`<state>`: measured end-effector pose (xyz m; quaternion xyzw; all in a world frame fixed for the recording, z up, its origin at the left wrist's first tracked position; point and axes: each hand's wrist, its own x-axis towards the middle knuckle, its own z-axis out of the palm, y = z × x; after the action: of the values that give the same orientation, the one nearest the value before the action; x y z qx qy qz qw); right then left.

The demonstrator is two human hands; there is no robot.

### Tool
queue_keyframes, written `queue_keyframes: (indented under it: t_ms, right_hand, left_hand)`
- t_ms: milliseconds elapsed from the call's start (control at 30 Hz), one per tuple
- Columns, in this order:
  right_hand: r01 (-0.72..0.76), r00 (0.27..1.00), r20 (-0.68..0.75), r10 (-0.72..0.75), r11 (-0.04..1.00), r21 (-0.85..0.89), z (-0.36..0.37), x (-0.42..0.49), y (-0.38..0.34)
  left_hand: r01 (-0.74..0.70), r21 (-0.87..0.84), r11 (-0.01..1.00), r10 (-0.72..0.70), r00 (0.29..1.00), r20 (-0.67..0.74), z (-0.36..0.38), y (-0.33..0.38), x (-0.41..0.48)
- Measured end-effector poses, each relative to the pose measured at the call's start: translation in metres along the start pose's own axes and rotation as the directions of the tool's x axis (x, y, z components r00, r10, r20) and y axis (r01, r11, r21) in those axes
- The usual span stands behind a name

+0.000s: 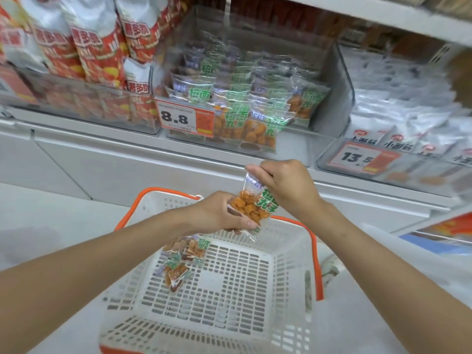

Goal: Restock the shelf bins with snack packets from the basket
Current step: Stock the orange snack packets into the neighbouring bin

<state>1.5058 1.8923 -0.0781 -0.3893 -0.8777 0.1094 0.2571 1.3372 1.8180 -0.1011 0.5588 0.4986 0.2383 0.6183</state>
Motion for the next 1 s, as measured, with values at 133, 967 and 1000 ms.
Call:
queue_keyframes:
  t_ms: [133,967,1000]
  right_hand:
    - [-0.005,0.997,-0.079,0.011,0.998,0.07,-0.012,0.008,0.007]
    - [-0.244,0.95,-0.225,0.218,0.965,-0.097,-0.179,0.074,0.032]
    - [-0.244,0.957,-0.199,0.21,0.956,-0.162,-0.176,0.081,0.036]
  left_hand:
    - [-0.032,0.057,0.998,0.033,0.999,-0.007,-0.005,0.021,0.003]
    - [-0.378,0.53,0.759,0.579,0.763,-0.286,-0.058,0.205,0.097]
    - [-0.341,0.563,0.753,0.569,0.767,-0.297,-0.062,0.207,0.109]
